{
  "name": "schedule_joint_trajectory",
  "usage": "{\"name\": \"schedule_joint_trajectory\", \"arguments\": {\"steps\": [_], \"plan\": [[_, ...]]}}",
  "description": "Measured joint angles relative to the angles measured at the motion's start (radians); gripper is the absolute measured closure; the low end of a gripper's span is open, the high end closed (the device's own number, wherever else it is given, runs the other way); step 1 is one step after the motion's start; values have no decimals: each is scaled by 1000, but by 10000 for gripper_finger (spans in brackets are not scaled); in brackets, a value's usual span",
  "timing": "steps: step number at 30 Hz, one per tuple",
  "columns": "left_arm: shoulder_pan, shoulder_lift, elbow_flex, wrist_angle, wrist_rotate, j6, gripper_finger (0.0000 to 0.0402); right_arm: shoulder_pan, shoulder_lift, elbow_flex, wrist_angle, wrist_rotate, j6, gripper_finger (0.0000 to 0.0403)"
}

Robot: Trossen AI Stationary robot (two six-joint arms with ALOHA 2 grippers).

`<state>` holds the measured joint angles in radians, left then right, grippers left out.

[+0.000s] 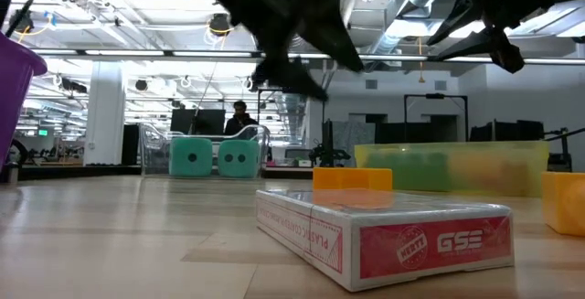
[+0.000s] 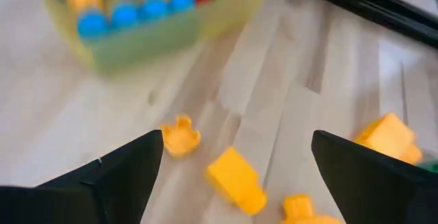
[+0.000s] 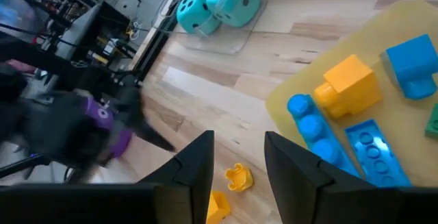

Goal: Pick & Place Toys
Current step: Put the yellow game piece into the yellow bin

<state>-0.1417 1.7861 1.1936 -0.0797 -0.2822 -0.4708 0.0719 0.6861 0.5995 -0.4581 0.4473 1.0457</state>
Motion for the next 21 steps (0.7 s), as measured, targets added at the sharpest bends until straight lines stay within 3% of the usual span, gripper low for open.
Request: {"name": "schedule_joint_trajectory", "arguments": {"steps": [5, 8, 14, 21], "plan": [[-16, 89, 0, 36, 0, -249, 42, 0, 0, 0, 8, -36, -20, 280], [-17, 123, 2, 60, 2, -316, 52, 0, 0, 0, 29, -59, -58, 280], [-25, 224, 77, 31, 24, -284, 77, -1, 0, 0, 45, -98, -137, 280], [-28, 371, 256, -161, 14, -274, 97, -1, 0, 0, 47, -152, -176, 280]]}}
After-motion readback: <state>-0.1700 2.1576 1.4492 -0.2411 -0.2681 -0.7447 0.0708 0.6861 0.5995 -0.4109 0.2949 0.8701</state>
